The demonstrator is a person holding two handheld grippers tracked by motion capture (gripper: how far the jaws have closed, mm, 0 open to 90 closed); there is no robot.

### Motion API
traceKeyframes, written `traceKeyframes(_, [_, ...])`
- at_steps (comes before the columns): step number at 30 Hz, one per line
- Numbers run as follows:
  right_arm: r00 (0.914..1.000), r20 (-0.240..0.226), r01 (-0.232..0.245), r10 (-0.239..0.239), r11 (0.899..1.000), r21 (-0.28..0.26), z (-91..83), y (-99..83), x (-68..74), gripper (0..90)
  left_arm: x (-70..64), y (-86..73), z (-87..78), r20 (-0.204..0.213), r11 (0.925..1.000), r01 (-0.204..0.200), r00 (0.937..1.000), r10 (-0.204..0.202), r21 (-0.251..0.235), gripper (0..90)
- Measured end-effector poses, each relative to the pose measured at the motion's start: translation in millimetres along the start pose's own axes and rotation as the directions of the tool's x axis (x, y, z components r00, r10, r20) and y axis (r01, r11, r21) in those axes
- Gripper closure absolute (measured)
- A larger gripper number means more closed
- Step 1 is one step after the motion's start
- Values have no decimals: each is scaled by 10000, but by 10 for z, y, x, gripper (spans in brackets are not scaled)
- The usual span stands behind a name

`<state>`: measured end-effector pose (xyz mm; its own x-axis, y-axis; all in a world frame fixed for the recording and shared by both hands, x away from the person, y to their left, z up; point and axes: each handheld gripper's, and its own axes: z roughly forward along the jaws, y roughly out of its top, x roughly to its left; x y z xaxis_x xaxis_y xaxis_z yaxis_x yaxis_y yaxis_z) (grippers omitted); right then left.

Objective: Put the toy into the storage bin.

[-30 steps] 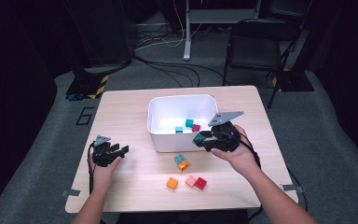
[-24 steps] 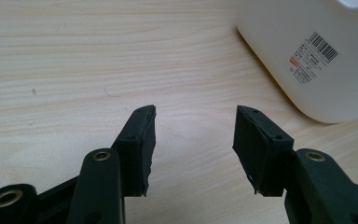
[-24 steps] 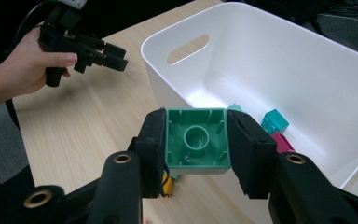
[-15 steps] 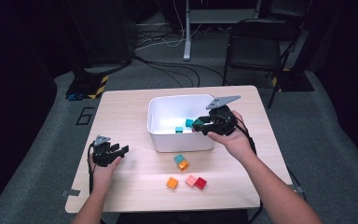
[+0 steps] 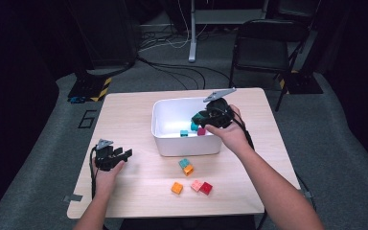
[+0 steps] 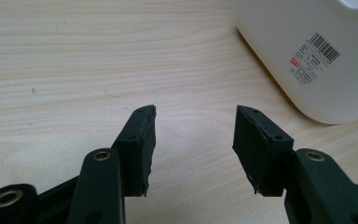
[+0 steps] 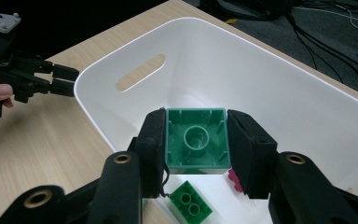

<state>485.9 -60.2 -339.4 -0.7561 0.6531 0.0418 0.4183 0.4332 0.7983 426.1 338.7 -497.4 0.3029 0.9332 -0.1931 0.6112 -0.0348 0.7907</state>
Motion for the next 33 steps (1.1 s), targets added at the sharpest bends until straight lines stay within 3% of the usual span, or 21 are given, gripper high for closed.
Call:
traceKeyframes(9, [9994, -53, -333, 334, 9994, 88, 183, 111, -95, 585, 8, 0, -5, 28, 10000, 63, 10000, -62, -2, 484])
traceKeyframes(19, [9998, -55, -167, 168, 9995, 276, 410, 296, -43, 585, 19, 1, 4, 58, 9999, 112, 9999, -112, 5, 483])
traceKeyframes(23, [9996, -10, 284, -284, 9992, 271, 547, 393, 13, 585, 24, 2, -2, 58, 10000, 77, 10000, -77, -24, 483])
traceKeyframes(33, [9994, 325, 128, -152, 9974, 715, 878, 488, -17, 585, 67, 4, -10, 92, 9996, 276, 9996, -276, -67, 483])
